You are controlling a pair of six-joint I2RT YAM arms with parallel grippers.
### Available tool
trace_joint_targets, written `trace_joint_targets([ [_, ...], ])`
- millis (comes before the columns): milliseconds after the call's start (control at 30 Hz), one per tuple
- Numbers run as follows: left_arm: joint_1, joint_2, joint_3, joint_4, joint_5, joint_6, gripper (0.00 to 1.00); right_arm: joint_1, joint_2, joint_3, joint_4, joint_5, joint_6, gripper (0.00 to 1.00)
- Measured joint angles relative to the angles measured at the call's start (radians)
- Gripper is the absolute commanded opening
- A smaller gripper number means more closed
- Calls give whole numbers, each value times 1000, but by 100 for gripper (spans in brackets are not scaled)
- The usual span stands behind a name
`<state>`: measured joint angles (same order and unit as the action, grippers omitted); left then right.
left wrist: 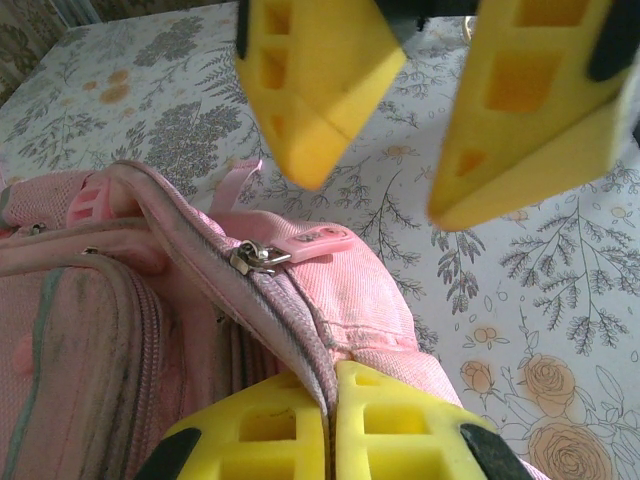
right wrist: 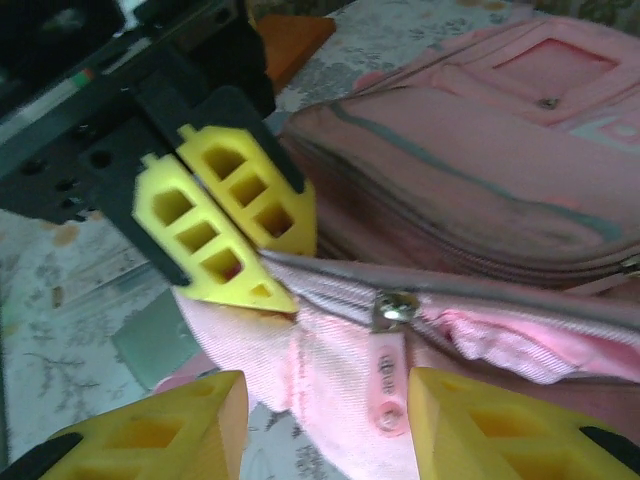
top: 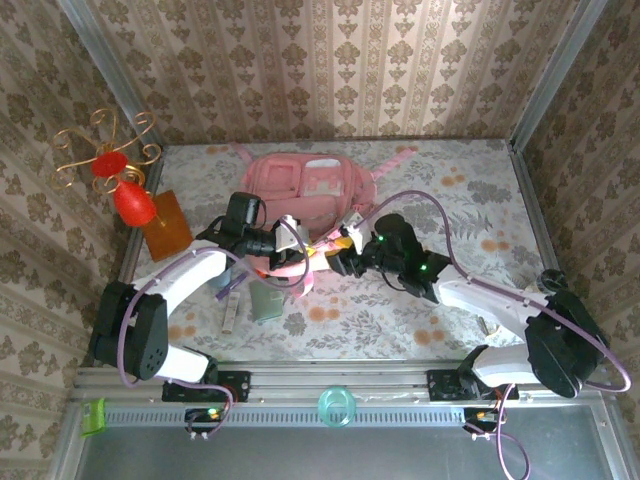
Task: Pack the student bag
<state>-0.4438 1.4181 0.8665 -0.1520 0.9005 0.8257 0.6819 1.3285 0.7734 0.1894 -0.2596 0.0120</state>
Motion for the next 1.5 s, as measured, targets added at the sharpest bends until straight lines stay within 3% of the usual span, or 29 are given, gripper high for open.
trace_joint_targets([
  [200, 0, 0, 0, -5, -3, 0, 0, 4, 60, 26, -18, 44, -40, 40],
  [500, -10, 0, 0, -27, -20, 5, 0, 8, 107, 32, -19, 52, -60, 15],
  [867, -41, 8, 12, -91, -95, 86, 0, 0, 104, 52, -125, 65, -69, 11],
  [1133, -54, 17, 19, -114, -132, 145, 0, -87, 98, 64, -209, -69, -57, 0],
  [1233, -54, 20, 19, -114, -135, 153, 0, -95, 98, 74, -232, -78, -42, 0],
  [1500, -53, 21, 19, -114, -146, 159, 0, -120, 101, 122, -322, -12, -10, 0],
])
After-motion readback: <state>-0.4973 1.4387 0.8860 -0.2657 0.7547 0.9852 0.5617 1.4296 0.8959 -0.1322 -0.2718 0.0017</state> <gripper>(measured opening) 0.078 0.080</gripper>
